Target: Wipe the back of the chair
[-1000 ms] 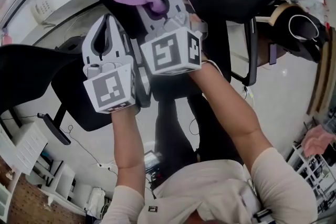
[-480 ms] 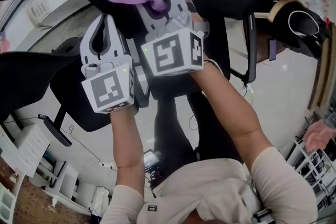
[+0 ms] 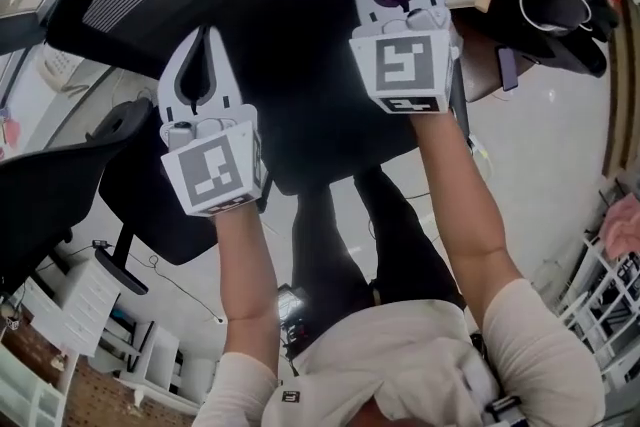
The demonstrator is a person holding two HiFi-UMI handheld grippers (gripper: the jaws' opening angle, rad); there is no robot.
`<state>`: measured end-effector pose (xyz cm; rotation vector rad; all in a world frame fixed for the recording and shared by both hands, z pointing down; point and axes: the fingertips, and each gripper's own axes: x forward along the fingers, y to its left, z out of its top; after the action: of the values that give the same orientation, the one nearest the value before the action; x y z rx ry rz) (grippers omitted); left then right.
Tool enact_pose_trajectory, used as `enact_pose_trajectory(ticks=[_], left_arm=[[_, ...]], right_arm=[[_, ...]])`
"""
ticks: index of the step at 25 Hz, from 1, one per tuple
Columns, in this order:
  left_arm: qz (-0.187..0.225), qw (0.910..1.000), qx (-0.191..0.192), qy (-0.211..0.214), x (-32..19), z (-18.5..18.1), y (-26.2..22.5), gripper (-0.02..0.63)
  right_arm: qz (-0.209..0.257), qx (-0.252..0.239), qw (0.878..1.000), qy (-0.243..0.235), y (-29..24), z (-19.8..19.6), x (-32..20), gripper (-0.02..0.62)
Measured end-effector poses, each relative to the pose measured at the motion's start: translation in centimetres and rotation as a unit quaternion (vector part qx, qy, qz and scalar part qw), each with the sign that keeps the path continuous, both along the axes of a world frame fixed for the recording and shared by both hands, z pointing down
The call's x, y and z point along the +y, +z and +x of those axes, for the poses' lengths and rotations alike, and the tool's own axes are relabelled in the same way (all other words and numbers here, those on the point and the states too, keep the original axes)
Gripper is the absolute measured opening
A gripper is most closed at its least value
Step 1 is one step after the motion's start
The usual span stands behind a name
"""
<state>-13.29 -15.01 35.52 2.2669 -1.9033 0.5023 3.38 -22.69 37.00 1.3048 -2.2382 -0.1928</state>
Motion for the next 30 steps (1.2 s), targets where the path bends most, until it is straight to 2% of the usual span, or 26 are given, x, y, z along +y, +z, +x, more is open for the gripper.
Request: enact_pose_trajectory(ticks=[3,5,9,13,18,22,25,30], left_arm=[[-0.003,0.9998,-0.001,0.022,-1.1,4.1,-0.2,0.006],[0.012,0.9992,-0.003,0.038,-1.8,6.6,-0.1,0.006],[0.018,0.9985,0.004,0.052,-2.4,10.2,-0.4,0.006],[0.016,0.9984,0.001,0.055,-2.4,11.0,-0.3,0.006],[0.020,0.9988,-0.001,0.044,-2.2,9.6,-0.2,0.006],[0.019,0.9994,0.001,0.030,-1.6,7.5,-0.2,0.006],[0.015,0.9998,-0.001,0.015,-0.8,4.9,0.0,0.006],[-0.002,0.9997,-0.003,-0.024,1.5,-1.2,0.5,0.006]], right_arm=[[-0.001,-0.006,0.999,0.043,0.0,6.0,-0.8,0.063],[0.000,-0.010,0.999,0.050,0.0,8.2,-0.9,0.063],[0.000,-0.017,0.999,0.038,0.0,9.0,-0.6,0.063],[-0.003,-0.023,0.999,0.032,-0.1,8.8,-0.6,0.063],[-0.006,-0.025,0.999,0.030,0.2,7.9,-0.6,0.063],[-0.011,-0.027,0.999,0.015,0.4,5.2,-0.3,0.063],[-0.016,-0.028,0.999,-0.013,0.7,1.4,0.2,0.063],[-0.024,-0.032,0.997,-0.070,1.3,-7.1,2.0,0.062]])
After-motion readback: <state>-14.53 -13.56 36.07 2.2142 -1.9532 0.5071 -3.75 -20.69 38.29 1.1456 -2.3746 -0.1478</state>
